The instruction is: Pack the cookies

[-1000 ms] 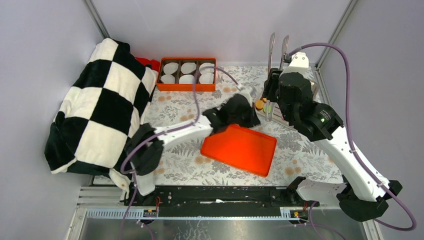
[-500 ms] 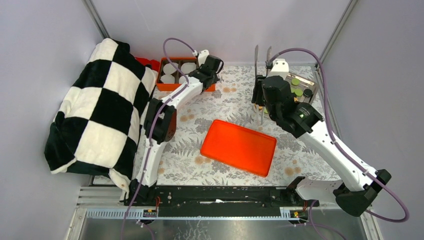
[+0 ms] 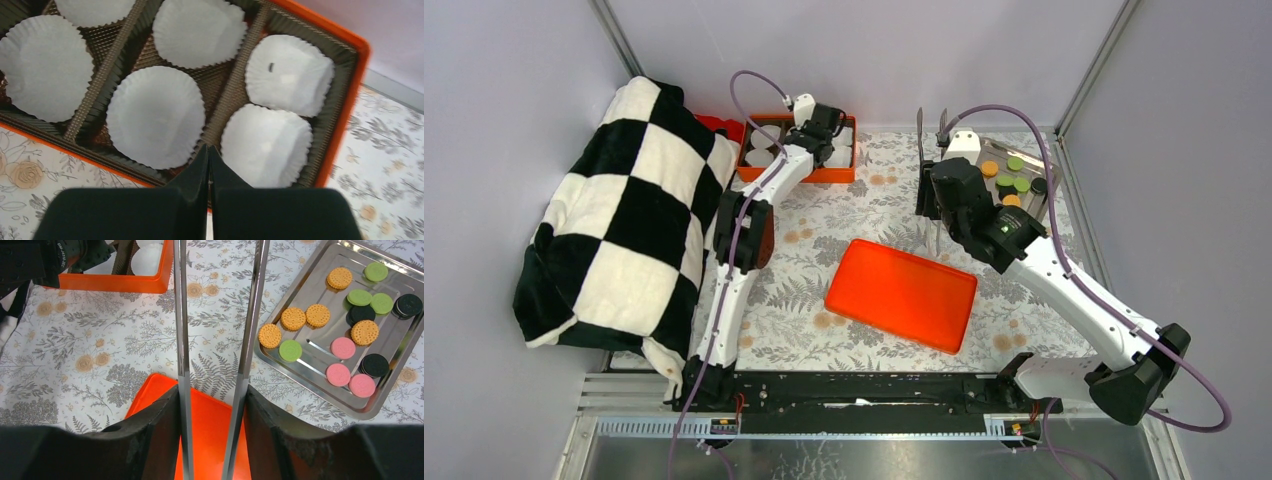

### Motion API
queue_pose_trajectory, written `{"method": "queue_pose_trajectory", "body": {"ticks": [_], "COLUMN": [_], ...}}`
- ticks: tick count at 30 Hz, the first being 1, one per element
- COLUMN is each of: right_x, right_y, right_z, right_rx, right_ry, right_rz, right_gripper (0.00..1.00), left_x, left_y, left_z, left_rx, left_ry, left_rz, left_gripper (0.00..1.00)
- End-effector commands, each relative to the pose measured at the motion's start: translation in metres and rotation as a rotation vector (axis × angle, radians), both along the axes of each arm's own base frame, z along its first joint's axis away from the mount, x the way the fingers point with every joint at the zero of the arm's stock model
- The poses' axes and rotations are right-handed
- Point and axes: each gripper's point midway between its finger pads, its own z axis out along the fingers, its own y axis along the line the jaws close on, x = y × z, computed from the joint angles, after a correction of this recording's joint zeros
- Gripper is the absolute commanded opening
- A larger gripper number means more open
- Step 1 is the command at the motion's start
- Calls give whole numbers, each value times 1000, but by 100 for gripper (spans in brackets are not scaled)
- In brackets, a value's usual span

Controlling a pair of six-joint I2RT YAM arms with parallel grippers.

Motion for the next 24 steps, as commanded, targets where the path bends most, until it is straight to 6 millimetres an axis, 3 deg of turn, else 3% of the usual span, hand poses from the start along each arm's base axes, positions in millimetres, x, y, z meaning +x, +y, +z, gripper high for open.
{"method": "queue_pose_trajectory", "body": {"ticks": [1,10,15,19,24], "right_x": [6,3,-1,-3,-5], "right_y": [8,6,3,2,2], "right_z": [15,10,6,0,-11], "right_rx": [56,58,62,55,44], "right_ry": [-53,-48,-43,-27,2], "right_rz": [5,5,0,1,2], "right_gripper": [51,51,51,51,51], "left_x": [-4,-42,-67,-102,-156], "left_y": [27,29,27,16,-7], "left_z": [-34,-79,-76,-67,-74], "left_rx": [37,0,-3,-11,16], "left_ry": [67,176,209,230,290], "left_rz": [52,48,39,25,-25], "left_gripper": [0,0,0,0,0]}}
